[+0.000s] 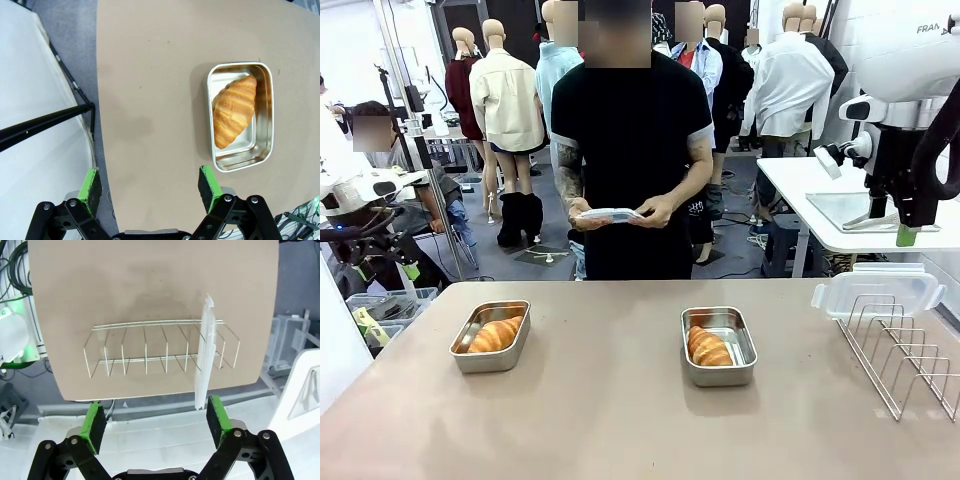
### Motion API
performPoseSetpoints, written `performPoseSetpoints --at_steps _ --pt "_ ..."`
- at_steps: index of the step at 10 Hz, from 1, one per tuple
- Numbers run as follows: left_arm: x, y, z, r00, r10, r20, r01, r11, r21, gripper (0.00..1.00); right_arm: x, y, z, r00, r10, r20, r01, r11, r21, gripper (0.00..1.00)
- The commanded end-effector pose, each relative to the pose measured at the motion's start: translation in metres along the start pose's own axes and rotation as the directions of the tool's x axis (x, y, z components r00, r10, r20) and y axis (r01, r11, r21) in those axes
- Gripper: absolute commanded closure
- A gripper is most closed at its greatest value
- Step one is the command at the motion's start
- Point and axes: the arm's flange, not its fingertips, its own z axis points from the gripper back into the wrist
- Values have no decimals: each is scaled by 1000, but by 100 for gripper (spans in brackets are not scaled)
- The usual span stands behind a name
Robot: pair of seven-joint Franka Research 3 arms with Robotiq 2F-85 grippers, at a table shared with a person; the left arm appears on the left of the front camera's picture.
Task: Place the bread in airtight containers.
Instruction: Pick up one Airtight Container lid and hand it to the human.
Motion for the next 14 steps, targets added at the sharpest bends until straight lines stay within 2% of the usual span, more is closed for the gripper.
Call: performPoseSetpoints --at_steps 1,14 --pt "0 0 0 1000 15 8 -15 1000 28 0 0 2 0 1000 -13 2 13 1000 8 0" --pt "0 0 0 1000 15 8 -15 1000 28 0 0 2 0 1000 -13 2 13 1000 8 0"
